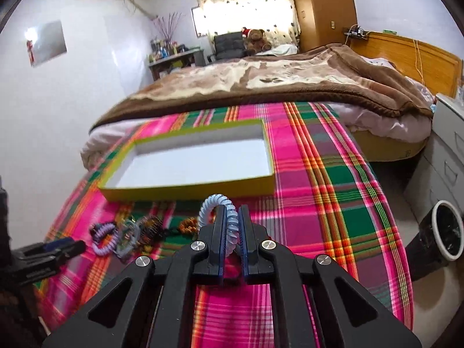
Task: Organize jewelry
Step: 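Grasp the black cord bracelet with charm using the left gripper while the right holds the blue coil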
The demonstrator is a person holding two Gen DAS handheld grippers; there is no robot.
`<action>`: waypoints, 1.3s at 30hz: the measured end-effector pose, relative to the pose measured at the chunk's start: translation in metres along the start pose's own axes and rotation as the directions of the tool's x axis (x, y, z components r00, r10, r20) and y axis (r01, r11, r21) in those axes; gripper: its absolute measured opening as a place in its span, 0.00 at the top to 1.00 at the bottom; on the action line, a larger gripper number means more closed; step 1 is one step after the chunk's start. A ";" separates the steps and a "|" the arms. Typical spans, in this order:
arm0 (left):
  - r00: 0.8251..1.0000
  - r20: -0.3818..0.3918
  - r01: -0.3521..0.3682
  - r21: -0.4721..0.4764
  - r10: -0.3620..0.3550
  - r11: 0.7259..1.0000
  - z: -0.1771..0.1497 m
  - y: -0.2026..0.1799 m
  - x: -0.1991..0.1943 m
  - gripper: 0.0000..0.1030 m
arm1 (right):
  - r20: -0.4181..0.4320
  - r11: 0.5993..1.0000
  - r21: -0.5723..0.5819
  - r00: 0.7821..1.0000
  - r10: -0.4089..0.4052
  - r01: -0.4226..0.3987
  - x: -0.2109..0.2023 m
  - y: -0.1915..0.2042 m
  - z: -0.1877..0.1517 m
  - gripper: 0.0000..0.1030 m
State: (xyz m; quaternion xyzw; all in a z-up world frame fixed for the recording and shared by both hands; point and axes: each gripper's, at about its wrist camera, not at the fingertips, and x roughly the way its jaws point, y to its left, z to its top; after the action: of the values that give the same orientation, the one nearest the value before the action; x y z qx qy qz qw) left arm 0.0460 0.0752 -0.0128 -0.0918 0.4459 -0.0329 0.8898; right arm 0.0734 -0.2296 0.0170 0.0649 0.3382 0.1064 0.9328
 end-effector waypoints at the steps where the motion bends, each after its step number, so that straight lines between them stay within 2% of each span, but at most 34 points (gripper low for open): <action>1: 1.000 -0.006 0.010 -0.004 -0.010 1.000 0.002 0.001 0.002 0.47 | 0.004 1.000 -0.002 1.000 0.003 -0.003 -0.002 0.001 0.001 0.96; 9: 0.999 -0.019 0.029 -0.046 -0.030 0.999 0.022 0.006 0.015 0.47 | 0.011 1.000 -0.001 1.000 0.006 -0.006 -0.004 0.001 0.002 0.96; 12: 0.999 -0.035 0.027 -0.054 -0.028 0.998 0.023 0.006 0.021 0.47 | -0.019 1.000 -0.016 1.000 0.005 -0.005 -0.001 -0.006 0.002 0.96; 14: 0.999 -0.031 0.034 -0.060 -0.036 0.998 0.024 0.006 0.022 0.58 | -0.050 1.000 -0.027 0.999 -0.011 0.010 0.005 -0.009 0.001 0.95; 16: 0.999 -0.034 0.029 -0.053 -0.031 0.998 0.024 0.005 0.025 0.61 | -0.093 0.999 -0.034 0.995 0.024 -0.027 0.014 -0.011 0.000 0.86; 17: 0.999 -0.042 0.027 -0.052 -0.029 0.998 0.023 0.005 0.028 0.67 | -0.102 0.999 -0.038 0.995 0.020 -0.024 0.017 -0.011 -0.001 0.84; 21: 0.997 -0.045 0.052 -0.056 -0.054 0.997 0.024 0.004 0.031 0.72 | -0.140 0.996 -0.094 0.990 -0.009 -0.005 0.029 -0.004 -0.005 0.76; 25: 0.997 -0.042 0.061 -0.055 -0.063 0.997 0.027 0.007 0.034 0.79 | -0.170 0.993 -0.118 0.985 -0.029 0.009 0.038 0.000 -0.008 0.76; 30: 0.997 -0.041 0.070 -0.036 -0.071 0.997 0.026 0.005 0.033 0.83 | -0.193 0.993 -0.119 0.981 -0.028 0.005 0.042 0.002 -0.012 0.77; 33: 0.996 -0.042 0.073 -0.034 -0.075 0.997 0.027 0.005 0.033 0.85 | -0.192 0.993 -0.113 0.981 -0.035 0.014 0.041 0.001 -0.013 0.90; 35: 0.997 -0.033 0.068 -0.026 -0.069 0.997 0.027 0.005 0.030 0.89 | -0.183 0.994 -0.105 0.983 -0.028 0.009 0.038 -0.001 -0.012 0.91; 39: 0.997 0.003 0.073 -0.013 -0.073 0.997 0.030 0.003 0.018 0.89 | -0.152 0.996 -0.088 0.988 -0.014 0.001 0.030 0.000 -0.007 0.91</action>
State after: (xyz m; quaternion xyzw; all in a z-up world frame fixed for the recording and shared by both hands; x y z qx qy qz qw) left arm 0.0808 0.0798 -0.0105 -0.1140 0.4414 -0.0624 0.8879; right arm 0.0914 -0.2220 -0.0071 0.0145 0.4037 0.1222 0.9066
